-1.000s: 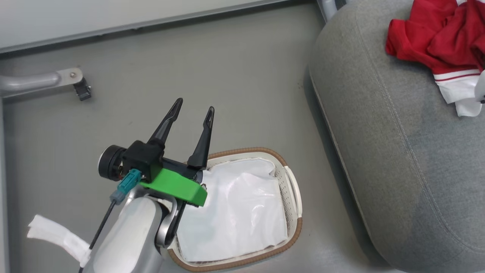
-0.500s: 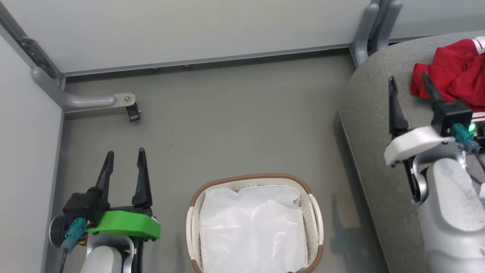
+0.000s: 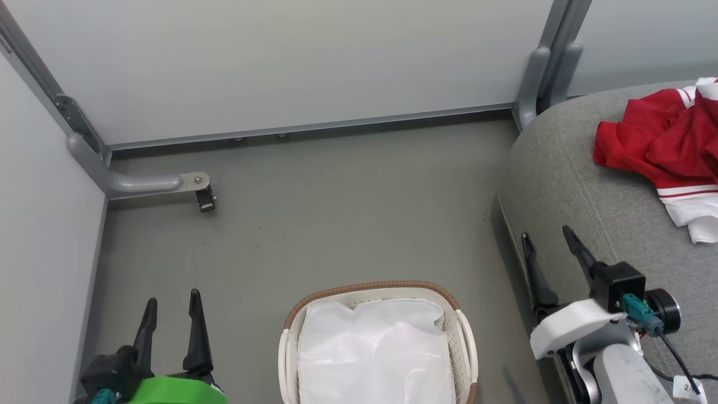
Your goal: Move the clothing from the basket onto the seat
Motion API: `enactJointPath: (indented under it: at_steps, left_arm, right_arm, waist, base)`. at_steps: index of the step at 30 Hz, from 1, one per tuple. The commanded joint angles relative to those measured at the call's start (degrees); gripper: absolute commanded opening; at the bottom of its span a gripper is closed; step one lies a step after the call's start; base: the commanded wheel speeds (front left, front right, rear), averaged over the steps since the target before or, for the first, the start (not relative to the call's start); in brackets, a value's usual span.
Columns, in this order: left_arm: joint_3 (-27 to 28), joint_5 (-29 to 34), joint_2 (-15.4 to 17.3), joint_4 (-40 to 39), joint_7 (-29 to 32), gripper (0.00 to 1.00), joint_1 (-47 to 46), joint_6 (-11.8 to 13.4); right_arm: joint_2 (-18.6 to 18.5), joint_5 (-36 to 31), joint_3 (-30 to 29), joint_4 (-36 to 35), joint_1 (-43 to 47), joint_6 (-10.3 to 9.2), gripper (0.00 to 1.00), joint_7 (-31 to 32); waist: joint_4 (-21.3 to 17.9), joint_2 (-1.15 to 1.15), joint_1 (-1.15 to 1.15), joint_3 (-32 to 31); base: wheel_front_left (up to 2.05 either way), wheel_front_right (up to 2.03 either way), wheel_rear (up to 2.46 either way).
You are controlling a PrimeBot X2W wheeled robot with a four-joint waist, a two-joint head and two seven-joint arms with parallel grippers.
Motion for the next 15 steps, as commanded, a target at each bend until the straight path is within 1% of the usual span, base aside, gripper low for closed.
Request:
enactJointPath:
  at_steps: [1, 8, 15]
  left_arm:
    - [-0.2, -0.6, -0.1, -0.6, 0.0, 1.0, 1.3, 0.1]
    - [-1.0, -1.0, -0.1, -1.8, 0.0, 1.0, 4.1, 1.3]
    - [-1.5, -0.6, -0.1, -1.8, 0.0, 1.0, 4.5, 1.8]
  right_arm:
    - [-0.3, 0.7, 0.5, -0.3, 1.5, -0.08, 1.0, -0.1]
    - [-0.2, 2.8, 1.6, -1.2, 5.8, -0.08, 1.0, -0.1]
    - [-0.2, 3.1, 1.7, -1.4, 6.8, -0.08, 1.0, -0.1]
  waist:
    - [-0.4, 0.68, 0.01, -1.1]
    - [-0.6, 0.68, 0.01, -3.2]
    - [-0.3, 0.68, 0.01, -4.1]
  base:
    - [0.0, 0.0, 0.0]
    - [0.0, 0.0, 0.0]
    - [0.0, 0.0, 0.0]
